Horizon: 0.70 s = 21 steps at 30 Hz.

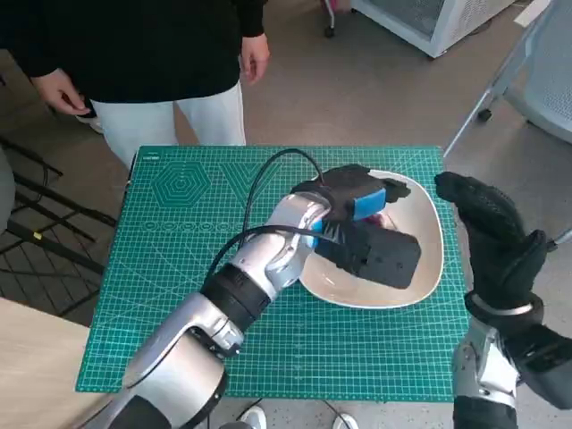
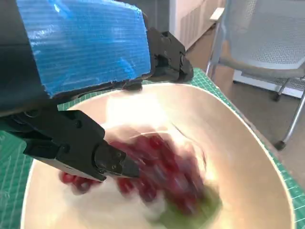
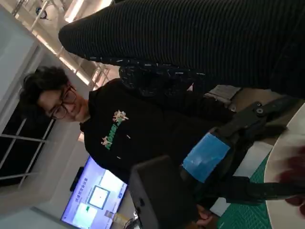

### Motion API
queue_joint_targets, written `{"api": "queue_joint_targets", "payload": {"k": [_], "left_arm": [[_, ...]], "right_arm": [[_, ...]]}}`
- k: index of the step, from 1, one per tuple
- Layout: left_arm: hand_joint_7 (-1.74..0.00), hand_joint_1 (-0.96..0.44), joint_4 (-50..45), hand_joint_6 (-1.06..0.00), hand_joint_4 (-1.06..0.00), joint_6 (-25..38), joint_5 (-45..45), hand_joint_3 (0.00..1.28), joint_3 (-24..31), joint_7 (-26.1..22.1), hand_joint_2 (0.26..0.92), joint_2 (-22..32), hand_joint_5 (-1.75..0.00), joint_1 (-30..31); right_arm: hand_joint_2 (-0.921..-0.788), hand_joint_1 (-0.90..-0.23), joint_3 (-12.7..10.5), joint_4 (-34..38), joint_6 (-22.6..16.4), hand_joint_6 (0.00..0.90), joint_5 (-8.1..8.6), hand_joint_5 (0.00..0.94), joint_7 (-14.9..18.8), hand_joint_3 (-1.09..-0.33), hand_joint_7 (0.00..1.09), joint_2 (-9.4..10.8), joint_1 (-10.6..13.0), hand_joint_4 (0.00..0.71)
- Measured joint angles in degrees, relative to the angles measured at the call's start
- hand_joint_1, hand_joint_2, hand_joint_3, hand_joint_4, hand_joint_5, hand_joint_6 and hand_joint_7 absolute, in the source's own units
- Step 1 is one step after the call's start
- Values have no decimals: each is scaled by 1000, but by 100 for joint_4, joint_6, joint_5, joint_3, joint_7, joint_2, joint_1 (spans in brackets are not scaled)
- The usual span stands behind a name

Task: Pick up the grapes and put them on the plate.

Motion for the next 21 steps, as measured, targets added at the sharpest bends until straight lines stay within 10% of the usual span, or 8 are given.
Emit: {"api": "queue_joint_targets", "payload": {"k": [21], "left_arm": [[-6, -304, -615, -180, 1, -1528, -836, 6, 731, 392, 768, 698, 1, 581]], "right_arm": [[-921, -524, 73, 3, 22, -1, -9, 4, -50, -638, 301, 3, 1, 142]]}}
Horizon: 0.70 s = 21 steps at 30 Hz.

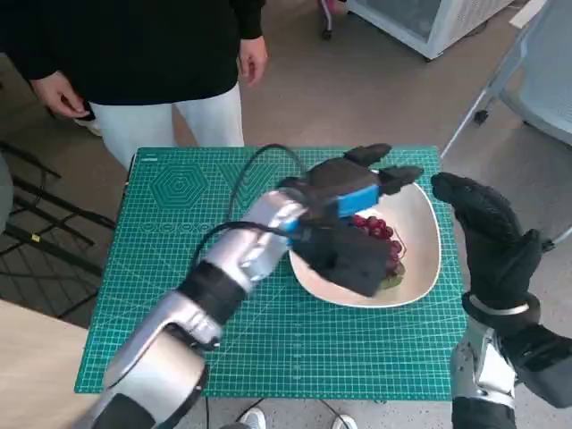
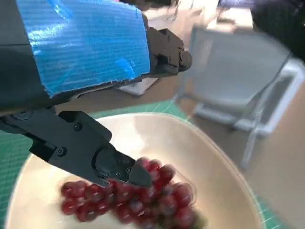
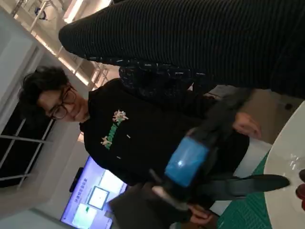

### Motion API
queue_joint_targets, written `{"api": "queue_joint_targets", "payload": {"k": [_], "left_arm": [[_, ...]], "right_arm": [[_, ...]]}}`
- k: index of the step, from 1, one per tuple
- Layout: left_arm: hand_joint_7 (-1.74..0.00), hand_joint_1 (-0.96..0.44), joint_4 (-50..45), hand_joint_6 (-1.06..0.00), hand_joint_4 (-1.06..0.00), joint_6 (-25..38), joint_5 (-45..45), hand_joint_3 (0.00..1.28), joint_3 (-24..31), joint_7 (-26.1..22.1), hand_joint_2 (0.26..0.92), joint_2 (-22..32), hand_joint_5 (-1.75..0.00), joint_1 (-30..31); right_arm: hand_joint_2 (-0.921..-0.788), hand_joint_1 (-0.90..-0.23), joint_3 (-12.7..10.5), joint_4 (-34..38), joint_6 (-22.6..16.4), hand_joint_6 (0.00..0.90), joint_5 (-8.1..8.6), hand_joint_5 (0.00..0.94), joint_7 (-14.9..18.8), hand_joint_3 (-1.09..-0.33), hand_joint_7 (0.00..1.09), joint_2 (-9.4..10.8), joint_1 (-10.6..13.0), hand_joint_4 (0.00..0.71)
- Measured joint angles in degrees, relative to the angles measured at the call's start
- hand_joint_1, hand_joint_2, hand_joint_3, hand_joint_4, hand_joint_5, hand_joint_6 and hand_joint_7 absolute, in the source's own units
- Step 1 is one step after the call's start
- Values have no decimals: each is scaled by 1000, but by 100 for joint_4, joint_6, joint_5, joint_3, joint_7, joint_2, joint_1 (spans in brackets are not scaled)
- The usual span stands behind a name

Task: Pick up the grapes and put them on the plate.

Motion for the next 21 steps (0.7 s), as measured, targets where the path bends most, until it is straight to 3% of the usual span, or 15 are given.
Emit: {"api": "queue_joint_targets", "payload": {"k": [6, 13, 21], "left_arm": [[-6, -268, -351, -178, -3, -758, -1064, 16, 918, 33, 796, 382, -1, 705], [0, -345, -275, -53, 0, -1762, -2608, 31, 2100, -3, 851, 483, 1, 1459], [-8, -355, -78, -24, 1, -2202, -4537, 27, 3154, -978, 887, 145, 1, 1937]], "right_arm": [[-921, -519, 2, 3, -1, -1, 0, 5, -1, -636, 304, -5, 0, 145], [-921, -518, 10, 37, -8, -1, -2, 8, -3, -632, 310, -5, -12, 152], [-921, -519, 21, 153, -32, -1, 1, 10, -1, -624, 332, 1, -143, 160]]}}
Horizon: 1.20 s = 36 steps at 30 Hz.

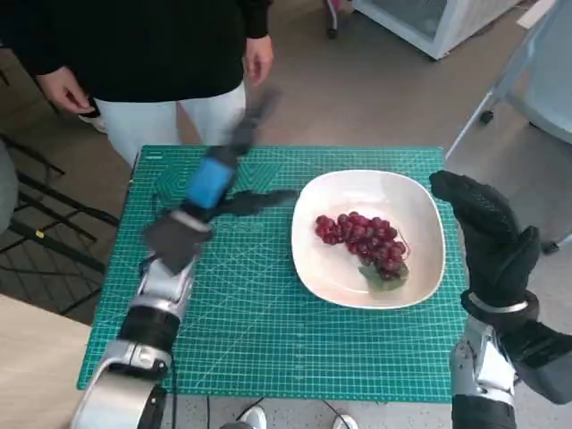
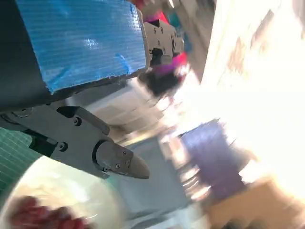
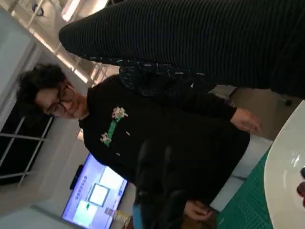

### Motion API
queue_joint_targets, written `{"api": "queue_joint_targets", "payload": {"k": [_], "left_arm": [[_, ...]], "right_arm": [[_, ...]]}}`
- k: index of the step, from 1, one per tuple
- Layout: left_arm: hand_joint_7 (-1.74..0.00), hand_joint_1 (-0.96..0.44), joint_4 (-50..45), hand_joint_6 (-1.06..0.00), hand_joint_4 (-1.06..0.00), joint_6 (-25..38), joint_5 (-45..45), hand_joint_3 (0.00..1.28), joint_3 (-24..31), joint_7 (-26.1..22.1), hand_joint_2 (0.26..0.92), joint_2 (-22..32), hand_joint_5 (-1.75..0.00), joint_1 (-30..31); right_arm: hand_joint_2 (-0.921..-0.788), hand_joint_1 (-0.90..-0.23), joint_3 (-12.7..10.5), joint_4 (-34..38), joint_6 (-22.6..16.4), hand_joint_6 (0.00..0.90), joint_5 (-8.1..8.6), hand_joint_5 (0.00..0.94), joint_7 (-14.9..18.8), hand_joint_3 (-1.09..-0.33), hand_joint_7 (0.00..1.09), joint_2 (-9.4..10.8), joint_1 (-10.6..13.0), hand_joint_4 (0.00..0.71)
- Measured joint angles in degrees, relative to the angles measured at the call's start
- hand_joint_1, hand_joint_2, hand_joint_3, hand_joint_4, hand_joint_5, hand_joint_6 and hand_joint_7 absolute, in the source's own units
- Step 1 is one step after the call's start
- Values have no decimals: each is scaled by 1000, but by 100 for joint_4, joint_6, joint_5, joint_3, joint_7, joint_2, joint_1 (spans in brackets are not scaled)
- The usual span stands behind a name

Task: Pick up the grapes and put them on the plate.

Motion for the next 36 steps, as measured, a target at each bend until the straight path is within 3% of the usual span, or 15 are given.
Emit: {"api": "queue_joint_targets", "payload": {"k": [4, 9, 21, 36], "left_arm": [[-20, -308, -61, -50, 0, 20, -586, 25, 287, -516, 900, -119, 1, 266], [-36, -254, -160, -95, -28, 29, -713, 20, 447, -779, 909, -123, -11, 583], [-43, -246, -423, -256, -205, -204, -629, 3, 739, -381, 919, -210, -15, 1018], [-26, -274, -552, -290, -187, -246, -436, 18, 750, -141, 921, -270, 0, 1201]], "right_arm": [[-921, -521, 19, 58, -25, -1, 0, 10, 3, -616, 339, 17, -30, 164], [-921, -524, 35, 160, -72, 0, 5, 11, 33, -605, 345, 32, -55, 169], [-921, -531, 20, 453, -144, 4, 78, 7, 295, -586, 345, 34, -189, 170], [-921, -529, 8, 604, -214, 21, 77, 8, 363, -569, 333, 46, -225, 180]]}}
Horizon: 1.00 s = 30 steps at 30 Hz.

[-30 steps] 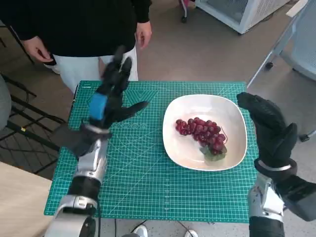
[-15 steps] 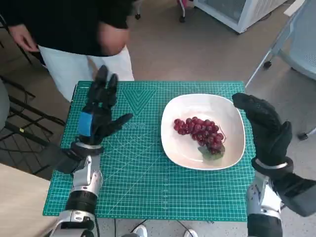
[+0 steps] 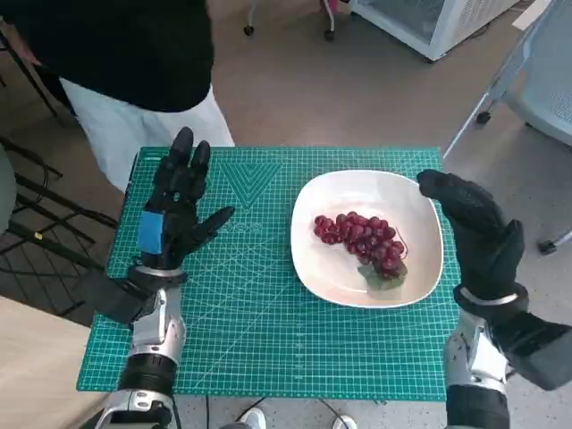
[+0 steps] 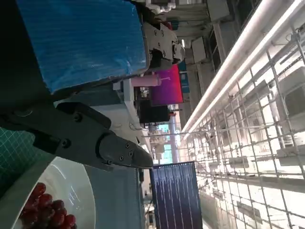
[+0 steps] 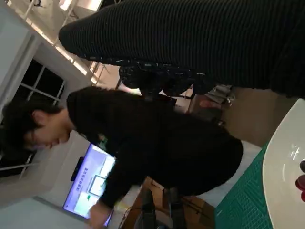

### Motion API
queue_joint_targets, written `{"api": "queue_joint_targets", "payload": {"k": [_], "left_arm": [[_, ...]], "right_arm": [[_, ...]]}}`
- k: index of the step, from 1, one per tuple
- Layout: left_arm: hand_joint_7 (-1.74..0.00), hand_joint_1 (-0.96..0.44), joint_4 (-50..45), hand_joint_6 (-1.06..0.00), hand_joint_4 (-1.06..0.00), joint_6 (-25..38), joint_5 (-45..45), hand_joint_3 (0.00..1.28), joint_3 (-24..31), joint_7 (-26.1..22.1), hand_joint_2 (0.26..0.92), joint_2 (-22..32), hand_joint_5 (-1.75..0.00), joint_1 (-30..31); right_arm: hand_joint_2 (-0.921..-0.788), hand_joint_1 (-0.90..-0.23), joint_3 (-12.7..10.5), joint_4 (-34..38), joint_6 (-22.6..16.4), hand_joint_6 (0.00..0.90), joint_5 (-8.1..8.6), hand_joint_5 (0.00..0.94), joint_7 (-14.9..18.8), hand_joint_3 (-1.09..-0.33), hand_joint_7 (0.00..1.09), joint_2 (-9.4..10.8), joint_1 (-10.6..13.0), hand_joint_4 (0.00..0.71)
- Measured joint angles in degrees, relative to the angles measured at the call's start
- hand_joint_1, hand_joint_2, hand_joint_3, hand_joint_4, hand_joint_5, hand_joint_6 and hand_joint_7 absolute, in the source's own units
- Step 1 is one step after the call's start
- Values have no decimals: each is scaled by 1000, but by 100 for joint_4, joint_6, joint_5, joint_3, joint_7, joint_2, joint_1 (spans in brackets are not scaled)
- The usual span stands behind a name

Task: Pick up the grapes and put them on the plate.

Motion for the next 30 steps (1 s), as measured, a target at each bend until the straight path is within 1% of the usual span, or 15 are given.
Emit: {"api": "queue_joint_targets", "payload": {"k": [7, 16, 21, 30], "left_arm": [[-10, -283, -19, -269, -173, 1, 7, 103, -7, 32, 921, -28, 0, 74], [-1, -353, -149, -254, -168, 54, -1, 244, -52, 8, 921, -38, 0, 139], [0, -380, -284, -253, -167, 97, -9, 271, -79, -54, 921, -54, 0, 220], [0, -398, -491, -254, -161, 180, 12, 279, -120, -58, 921, -66, -1, 347]], "right_arm": [[-921, -525, -4, 41, -1, 32, 0, 9, 3, -563, 320, 71, -10, 185], [-921, -517, -8, 46, -1, 41, -3, 7, 2, -563, 303, 88, -10, 189], [-921, -515, -9, 52, -1, 46, -4, 6, 1, -564, 294, 91, -10, 190], [-921, -518, -15, 126, -40, 53, -11, 4, 0, -565, 277, 97, -10, 189]]}}
